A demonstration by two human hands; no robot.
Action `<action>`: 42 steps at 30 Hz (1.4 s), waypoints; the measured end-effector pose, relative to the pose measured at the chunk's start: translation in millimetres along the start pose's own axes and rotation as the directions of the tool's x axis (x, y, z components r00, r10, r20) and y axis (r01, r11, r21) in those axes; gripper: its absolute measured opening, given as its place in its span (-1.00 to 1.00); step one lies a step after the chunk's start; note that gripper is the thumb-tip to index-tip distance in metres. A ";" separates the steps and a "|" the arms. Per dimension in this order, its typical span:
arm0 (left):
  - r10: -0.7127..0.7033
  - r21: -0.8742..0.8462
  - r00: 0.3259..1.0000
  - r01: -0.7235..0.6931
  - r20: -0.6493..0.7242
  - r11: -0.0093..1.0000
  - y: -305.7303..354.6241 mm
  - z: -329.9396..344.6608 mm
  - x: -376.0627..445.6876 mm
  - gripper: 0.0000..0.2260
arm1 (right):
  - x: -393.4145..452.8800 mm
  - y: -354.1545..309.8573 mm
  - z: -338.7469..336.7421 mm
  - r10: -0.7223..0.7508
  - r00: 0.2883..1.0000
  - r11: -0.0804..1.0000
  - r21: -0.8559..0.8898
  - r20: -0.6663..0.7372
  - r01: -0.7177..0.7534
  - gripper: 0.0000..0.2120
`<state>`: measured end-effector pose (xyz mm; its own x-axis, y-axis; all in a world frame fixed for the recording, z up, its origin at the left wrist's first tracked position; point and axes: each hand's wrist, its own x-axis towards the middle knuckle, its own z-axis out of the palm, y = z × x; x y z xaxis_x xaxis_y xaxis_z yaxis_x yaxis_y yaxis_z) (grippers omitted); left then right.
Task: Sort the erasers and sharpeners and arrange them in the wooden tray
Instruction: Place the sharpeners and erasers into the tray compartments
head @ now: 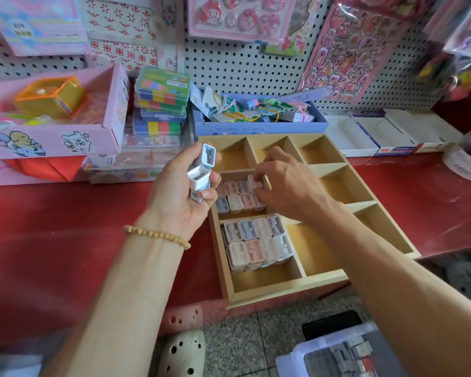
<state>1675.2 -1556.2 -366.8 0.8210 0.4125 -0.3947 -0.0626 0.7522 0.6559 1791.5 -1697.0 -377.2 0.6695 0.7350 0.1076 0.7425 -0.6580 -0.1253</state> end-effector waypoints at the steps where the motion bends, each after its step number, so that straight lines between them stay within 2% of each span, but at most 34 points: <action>1: 0.003 0.016 1.000 -0.003 -0.004 1.000 -0.5 1.1 -0.7 -0.84 | -0.8 -1.1 -0.2 -0.007 0.999 0.999 0.032 -0.043 0.008 -0.79; 4: 0.014 0.069 1.000 -0.014 -0.007 0.997 -2.9 4.9 -1.6 -0.81 | -4.2 -13.6 -8.7 0.016 0.977 0.956 0.291 -0.214 0.048 -0.76; 6: 0.031 0.108 0.999 -0.029 -0.019 0.994 -4.4 7.6 -2.8 -0.81 | -7.6 -26.6 -19.1 0.016 0.967 0.886 0.452 -0.253 0.103 -0.74; 10: 0.052 0.187 0.998 -0.057 0.033 0.981 -7.5 12.6 -9.4 -0.86 | -10.4 -39.7 -30.7 -0.013 0.985 0.854 0.511 -0.172 0.101 -0.64; 12: 0.046 0.216 0.997 -0.059 0.063 0.975 -8.0 13.8 -12.4 -0.85 | -9.6 -42.1 -32.8 -0.018 0.989 0.848 0.522 -0.148 0.094 -0.72; 16: 0.017 0.246 0.995 -0.040 0.097 0.968 -8.5 17.4 -13.4 -0.80 | -6.5 -42.3 -36.6 0.063 0.987 0.770 0.636 -0.145 0.045 -0.85; 18: -0.002 0.239 0.994 -0.025 0.111 0.971 -9.6 19.3 -13.3 -0.79 | -4.9 -41.0 -38.0 0.092 0.981 0.766 0.641 -0.172 0.040 -0.82; 21: -0.026 0.253 0.991 -0.007 0.128 0.967 -10.0 20.2 -13.7 -0.78 | -4.4 -41.8 -39.4 0.121 0.947 0.805 0.587 -0.297 0.081 -0.77; 23: -0.036 0.263 0.987 -0.005 0.154 0.965 -9.6 19.5 -13.4 -0.80 | -6.0 -43.0 -40.6 0.084 0.933 0.832 0.540 -0.349 0.127 -0.81; 29: 0.015 0.282 0.984 -0.066 0.180 0.957 -5.6 12.4 -9.4 -0.81 | -9.7 -37.9 -45.1 -0.010 0.971 0.801 0.580 -0.239 0.151 -0.90; 33: 0.055 0.341 0.981 -0.118 0.189 0.933 -5.5 10.2 -7.9 -0.83 | -8.7 -33.9 -50.3 -0.008 0.983 0.801 0.588 -0.183 0.116 -0.70; 36: 0.077 0.393 0.972 -0.162 0.224 0.905 -3.4 9.6 -9.8 -0.82 | -7.8 -30.3 -51.3 -0.035 0.989 0.811 0.573 -0.146 0.113 -0.80; 39: 0.054 0.425 0.967 -0.159 0.249 0.891 -1.4 6.9 -10.6 -0.73 | -3.0 -19.7 -47.8 0.021 0.984 0.827 0.555 -0.179 0.083 -0.79; 42: 0.033 0.437 0.979 -0.119 0.199 0.891 0.0 3.2 -8.8 -0.65 | 3.8 -6.6 -41.7 0.081 0.978 0.876 0.482 -0.195 0.023 -0.79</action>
<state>1669.8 -1561.5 -361.3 0.9150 0.3268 -0.2366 0.0945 0.3966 0.9131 1790.0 -1696.7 -334.9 0.7189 0.6331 0.2870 0.6556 -0.4805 -0.5824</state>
